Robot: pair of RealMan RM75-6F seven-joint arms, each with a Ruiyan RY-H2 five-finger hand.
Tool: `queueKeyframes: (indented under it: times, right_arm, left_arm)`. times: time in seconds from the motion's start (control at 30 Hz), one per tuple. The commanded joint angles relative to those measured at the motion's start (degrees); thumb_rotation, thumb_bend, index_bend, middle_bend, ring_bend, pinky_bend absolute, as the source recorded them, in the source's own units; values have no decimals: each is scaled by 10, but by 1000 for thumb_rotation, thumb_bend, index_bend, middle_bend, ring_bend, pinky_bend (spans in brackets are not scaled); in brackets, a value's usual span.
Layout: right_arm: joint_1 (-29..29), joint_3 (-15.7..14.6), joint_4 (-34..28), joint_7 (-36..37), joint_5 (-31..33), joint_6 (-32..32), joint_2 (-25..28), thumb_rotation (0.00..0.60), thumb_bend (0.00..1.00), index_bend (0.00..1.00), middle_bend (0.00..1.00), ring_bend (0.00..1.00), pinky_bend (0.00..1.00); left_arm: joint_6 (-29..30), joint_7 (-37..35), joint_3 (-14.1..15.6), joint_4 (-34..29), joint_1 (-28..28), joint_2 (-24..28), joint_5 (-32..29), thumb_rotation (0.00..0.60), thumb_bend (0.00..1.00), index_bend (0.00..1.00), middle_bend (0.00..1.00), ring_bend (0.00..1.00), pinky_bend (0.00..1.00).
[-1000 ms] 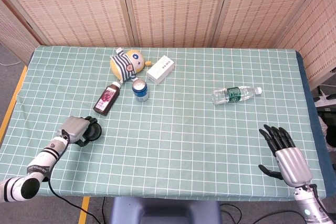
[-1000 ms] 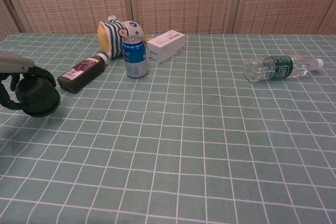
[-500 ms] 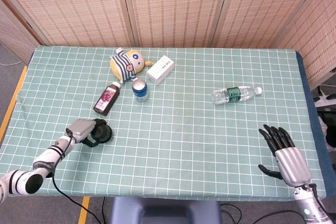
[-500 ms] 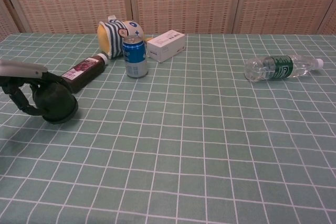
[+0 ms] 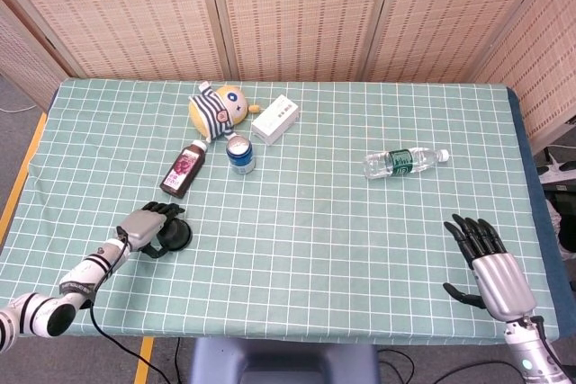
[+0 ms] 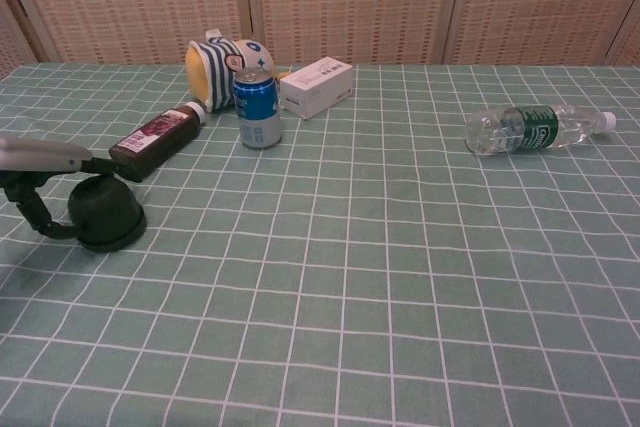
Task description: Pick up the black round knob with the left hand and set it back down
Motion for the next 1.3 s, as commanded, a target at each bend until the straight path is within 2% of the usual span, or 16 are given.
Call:
queueKeyframes:
  times: [0.03,0.27,0.47,0.67,0.8,0.93,1.03,1.1,1.2,1.3]
  right_arm:
    - [0,0,-1,1,0,1,1,600,101,0,0,0,0]
    - [-2,-1,-2,5,-3,5,5,600,101,0,0,0,0]
    - [-2,-2,-2,6,-3,2,6,600,102,0,0,0,0]
    - [-1,-4,-5,3,-2,-3,7,600,102,0,0,0,0]
    - [-1,-5,-6,3,-4,-4,8,600,102,0,0,0,0]
    - [0,-9,-10,1,-4,-12,11,600,101,0,0,0,0]
    - [-1,-8,-12,2,-3,-8,13,600,102,0,0,0,0]
    - [-1,-7,-13,4,-3,-7,14,600,102,0,0,0,0]
    - [-1,-7,-13,3,-2,-9,15,600,102,0,0,0,0]
    - [0,-7,-13,3,-1,-12,15,600,102,0,0,0,0]
  left_arm:
    - [22,4,1,-2,4,-4,9,600,377,0,0,0,0]
    - [14,23,13,-10,-4,3,-16,600,365,0,0,0,0]
    - [33,28,16,-23,-2,10,-19,600,365,0,0,0,0]
    - [79,25,11,-36,11,16,13,600,355,0,0,0,0]
    - [111,49,22,-25,20,7,47,600,349,16,16,0,0]
    - [128,58,24,-13,25,-10,63,600,347,193,122,0,0]
    - [124,59,23,-9,23,-15,62,600,345,229,133,0,0]
    - [129,60,21,-6,24,-18,63,600,343,260,176,0,0]
    - [141,60,17,-2,27,-23,70,600,344,338,306,33,0]
    - [158,57,16,3,33,-28,81,600,349,469,433,98,0]
